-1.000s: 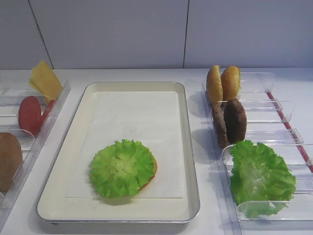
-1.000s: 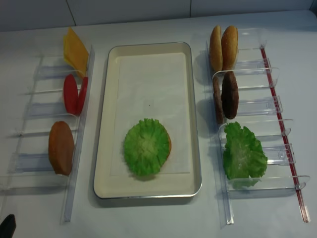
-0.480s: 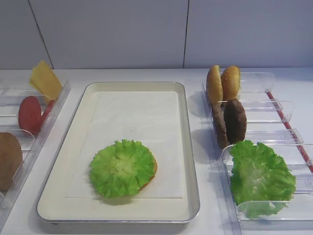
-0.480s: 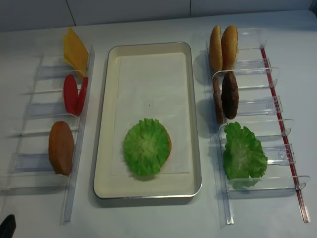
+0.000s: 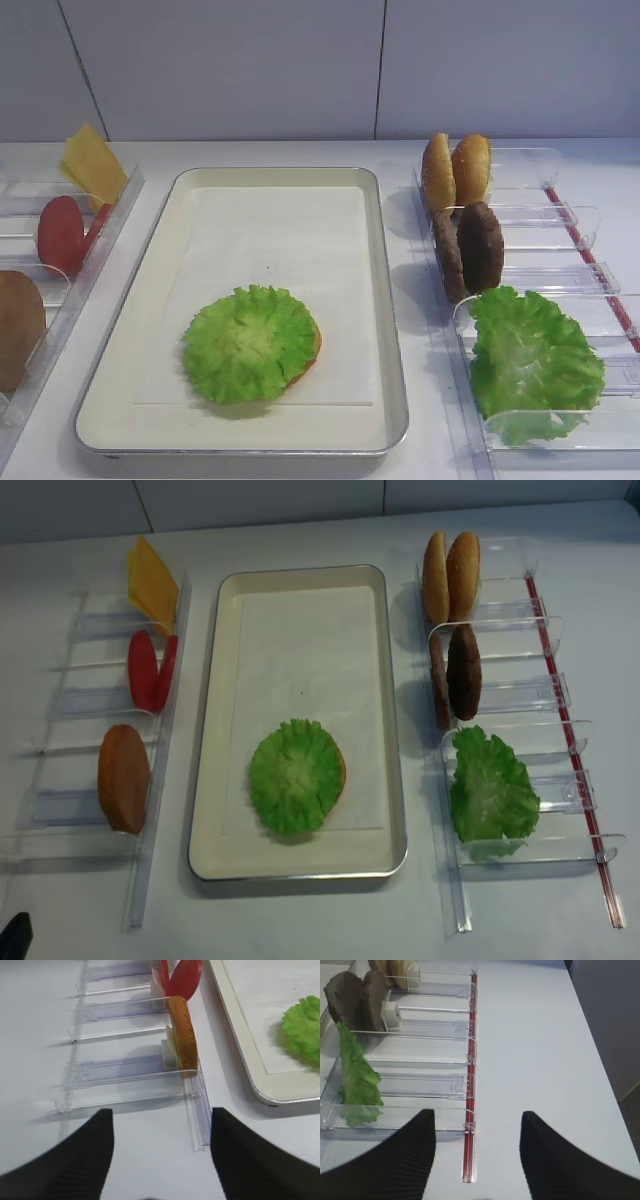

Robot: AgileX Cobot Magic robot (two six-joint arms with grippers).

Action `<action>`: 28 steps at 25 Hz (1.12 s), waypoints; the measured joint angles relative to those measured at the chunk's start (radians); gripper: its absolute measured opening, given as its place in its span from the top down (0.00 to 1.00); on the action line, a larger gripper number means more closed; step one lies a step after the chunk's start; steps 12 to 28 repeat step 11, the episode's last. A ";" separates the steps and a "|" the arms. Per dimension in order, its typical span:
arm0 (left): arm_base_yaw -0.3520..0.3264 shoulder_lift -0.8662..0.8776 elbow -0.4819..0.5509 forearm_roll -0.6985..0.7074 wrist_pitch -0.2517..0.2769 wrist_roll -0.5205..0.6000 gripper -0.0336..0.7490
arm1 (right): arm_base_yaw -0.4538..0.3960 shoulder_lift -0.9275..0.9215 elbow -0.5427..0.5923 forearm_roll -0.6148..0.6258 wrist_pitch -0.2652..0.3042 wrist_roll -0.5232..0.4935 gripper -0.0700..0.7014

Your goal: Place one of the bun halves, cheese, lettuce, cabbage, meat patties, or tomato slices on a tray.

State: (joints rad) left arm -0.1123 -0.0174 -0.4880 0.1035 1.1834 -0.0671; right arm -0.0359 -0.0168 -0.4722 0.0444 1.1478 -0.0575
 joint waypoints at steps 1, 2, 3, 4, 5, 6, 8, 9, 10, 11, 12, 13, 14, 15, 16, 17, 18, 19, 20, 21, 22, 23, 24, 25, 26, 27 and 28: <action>0.000 0.000 0.000 0.000 0.000 0.000 0.43 | 0.000 0.000 0.000 0.000 0.000 0.000 0.38; 0.000 0.000 0.000 0.000 0.000 0.000 0.43 | 0.000 0.000 0.000 0.000 0.000 0.000 0.38; 0.000 0.000 0.000 0.000 0.000 0.000 0.43 | 0.000 0.000 0.000 0.000 0.000 0.000 0.38; 0.000 0.000 0.000 0.000 0.000 0.000 0.43 | 0.000 0.000 0.000 0.000 0.000 0.000 0.38; 0.000 0.000 0.000 0.000 0.000 0.000 0.43 | 0.000 0.000 0.000 0.000 0.000 0.000 0.38; 0.000 0.000 0.000 0.000 0.000 0.000 0.43 | 0.000 0.000 0.000 0.000 0.000 0.000 0.38; 0.000 0.000 0.000 0.000 0.000 0.000 0.43 | 0.000 0.000 0.000 0.000 0.000 0.000 0.38; 0.000 0.000 0.000 0.000 0.000 0.000 0.43 | 0.000 0.000 0.000 0.000 0.000 0.000 0.38; 0.000 0.000 0.000 0.000 0.000 0.000 0.43 | 0.000 0.000 0.000 0.000 0.000 0.000 0.38; 0.000 0.000 0.000 0.000 0.000 0.000 0.43 | 0.000 0.000 0.000 0.000 0.000 0.000 0.38; 0.000 0.000 0.000 0.000 0.000 0.000 0.43 | 0.000 0.000 0.000 0.000 0.000 0.000 0.38; 0.000 0.000 0.000 0.000 0.000 0.000 0.43 | 0.000 0.000 0.000 0.000 0.000 0.000 0.38; 0.000 0.000 0.000 0.000 0.000 0.000 0.43 | 0.000 0.000 0.000 0.000 0.000 0.000 0.38; 0.000 0.000 0.000 0.000 0.000 0.000 0.43 | 0.000 0.000 0.000 0.000 0.000 0.000 0.38; 0.000 0.000 0.000 0.000 0.000 0.000 0.43 | 0.000 0.000 0.000 0.000 0.000 0.000 0.38; 0.000 0.000 0.000 0.000 0.000 0.000 0.43 | 0.000 0.000 0.000 0.000 0.000 0.000 0.38; 0.000 0.000 0.000 0.000 0.000 0.000 0.43 | 0.000 0.000 0.000 0.000 0.000 0.000 0.38; 0.000 0.000 0.000 0.000 0.000 0.000 0.43 | 0.000 0.000 0.000 0.000 0.000 0.000 0.38; 0.000 0.000 0.000 0.000 0.000 0.000 0.43 | 0.000 0.000 0.000 0.000 0.000 0.000 0.38; 0.000 0.000 0.000 0.000 0.000 0.000 0.43 | 0.000 0.000 0.000 0.000 0.000 0.000 0.38; 0.000 0.000 0.000 0.000 0.000 0.000 0.43 | 0.000 0.000 0.000 0.000 0.000 0.000 0.38; 0.000 0.000 0.000 0.000 0.000 0.000 0.43 | 0.000 0.000 0.000 0.000 0.000 0.000 0.38; 0.000 0.000 0.000 0.000 0.000 0.000 0.43 | 0.000 0.000 0.000 0.000 0.000 0.000 0.38; 0.000 0.000 0.000 0.000 0.000 0.000 0.43 | 0.000 0.000 0.000 0.000 0.000 0.000 0.38; 0.000 0.000 0.000 0.000 0.000 0.000 0.43 | 0.000 0.000 0.000 0.000 0.000 0.000 0.38; 0.000 0.000 0.000 0.000 0.000 0.000 0.43 | 0.000 0.000 0.000 0.000 0.000 0.000 0.38; 0.000 0.000 0.000 0.000 0.000 0.000 0.43 | 0.000 0.000 0.000 0.000 0.000 0.000 0.38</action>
